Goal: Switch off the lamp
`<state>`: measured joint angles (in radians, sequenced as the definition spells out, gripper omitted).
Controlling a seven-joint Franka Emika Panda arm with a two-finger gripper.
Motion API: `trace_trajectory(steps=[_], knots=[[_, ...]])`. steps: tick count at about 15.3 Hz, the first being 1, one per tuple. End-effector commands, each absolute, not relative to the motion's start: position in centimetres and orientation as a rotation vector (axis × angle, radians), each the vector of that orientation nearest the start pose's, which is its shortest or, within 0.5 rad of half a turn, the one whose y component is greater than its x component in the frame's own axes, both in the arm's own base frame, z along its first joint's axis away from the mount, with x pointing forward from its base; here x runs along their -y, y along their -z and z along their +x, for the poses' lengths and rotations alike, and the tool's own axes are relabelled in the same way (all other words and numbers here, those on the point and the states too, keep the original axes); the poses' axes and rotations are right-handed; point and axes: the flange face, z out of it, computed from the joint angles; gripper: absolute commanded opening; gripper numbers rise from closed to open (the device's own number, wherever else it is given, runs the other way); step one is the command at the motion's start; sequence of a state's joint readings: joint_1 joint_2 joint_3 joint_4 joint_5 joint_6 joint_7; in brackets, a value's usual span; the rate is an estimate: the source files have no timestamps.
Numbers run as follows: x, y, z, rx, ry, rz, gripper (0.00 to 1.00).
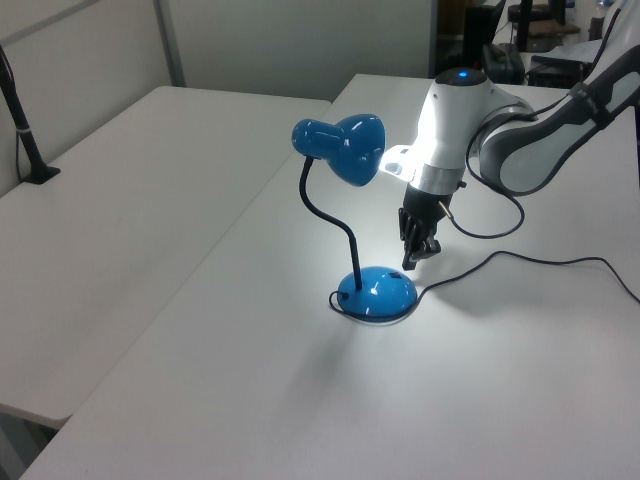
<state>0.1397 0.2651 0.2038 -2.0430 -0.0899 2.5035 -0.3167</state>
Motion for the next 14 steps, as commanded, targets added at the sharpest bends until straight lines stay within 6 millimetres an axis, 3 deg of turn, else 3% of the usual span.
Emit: trace_trajectory(steps=[1, 14], knots=[[-20.72, -33.33, 57.85, 1.149, 0.389, -2.898, 0.0], [-21.33, -32.48, 57.98, 1.154, 0.394, -2.884, 0.0]])
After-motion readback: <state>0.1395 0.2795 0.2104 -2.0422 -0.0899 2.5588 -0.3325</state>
